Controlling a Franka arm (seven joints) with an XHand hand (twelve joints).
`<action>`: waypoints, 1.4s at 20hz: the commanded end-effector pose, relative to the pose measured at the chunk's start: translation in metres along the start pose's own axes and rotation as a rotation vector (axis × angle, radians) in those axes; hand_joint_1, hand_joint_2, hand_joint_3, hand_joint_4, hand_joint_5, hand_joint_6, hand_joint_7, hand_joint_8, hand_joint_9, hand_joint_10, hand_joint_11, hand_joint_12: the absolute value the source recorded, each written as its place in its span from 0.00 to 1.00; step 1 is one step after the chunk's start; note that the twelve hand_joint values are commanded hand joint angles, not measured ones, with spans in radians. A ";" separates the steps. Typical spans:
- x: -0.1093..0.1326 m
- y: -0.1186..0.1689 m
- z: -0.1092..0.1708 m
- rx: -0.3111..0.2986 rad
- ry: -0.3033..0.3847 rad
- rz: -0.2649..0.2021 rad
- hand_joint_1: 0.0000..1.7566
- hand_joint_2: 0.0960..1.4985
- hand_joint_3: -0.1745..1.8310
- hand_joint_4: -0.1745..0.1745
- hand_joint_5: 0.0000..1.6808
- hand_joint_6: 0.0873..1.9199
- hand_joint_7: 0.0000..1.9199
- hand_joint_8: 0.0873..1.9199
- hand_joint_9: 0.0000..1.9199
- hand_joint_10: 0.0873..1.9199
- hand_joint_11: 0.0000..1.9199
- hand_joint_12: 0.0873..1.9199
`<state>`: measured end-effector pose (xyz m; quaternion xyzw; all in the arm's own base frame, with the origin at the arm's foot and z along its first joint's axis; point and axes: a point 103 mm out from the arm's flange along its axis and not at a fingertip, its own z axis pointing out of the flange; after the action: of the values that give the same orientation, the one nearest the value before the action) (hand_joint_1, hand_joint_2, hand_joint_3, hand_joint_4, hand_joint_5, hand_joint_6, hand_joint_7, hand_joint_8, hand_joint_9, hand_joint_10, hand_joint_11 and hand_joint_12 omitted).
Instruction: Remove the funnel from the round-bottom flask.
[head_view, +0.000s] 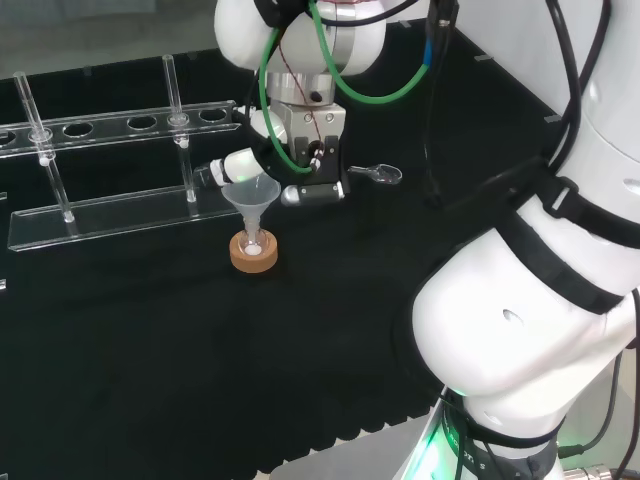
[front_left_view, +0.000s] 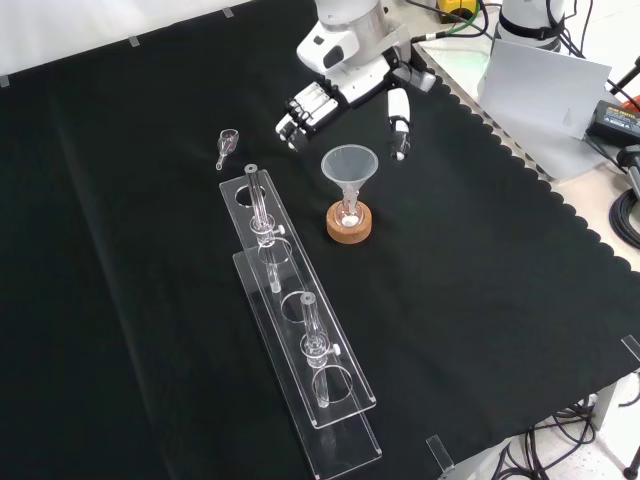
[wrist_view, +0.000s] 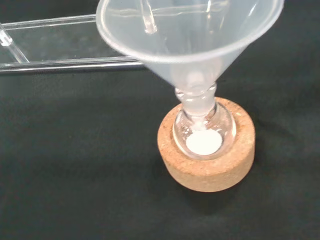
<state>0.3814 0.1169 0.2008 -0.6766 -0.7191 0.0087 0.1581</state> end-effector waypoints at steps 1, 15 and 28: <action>0.006 0.001 0.011 0.005 -0.005 -0.005 0.20 0.38 0.09 0.53 0.00 0.00 0.03 0.01 0.01 0.00 0.00 0.57; -0.001 0.000 0.025 0.015 -0.036 0.035 0.23 0.40 0.09 0.51 0.00 0.00 0.00 0.20 0.00 0.15 0.00 0.66; -0.004 0.003 0.041 0.045 -0.049 0.047 0.23 0.40 0.09 0.51 0.02 0.00 0.00 0.23 0.00 0.19 0.00 0.67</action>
<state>0.3746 0.1220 0.1632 -0.6883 -0.7070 0.0437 0.1564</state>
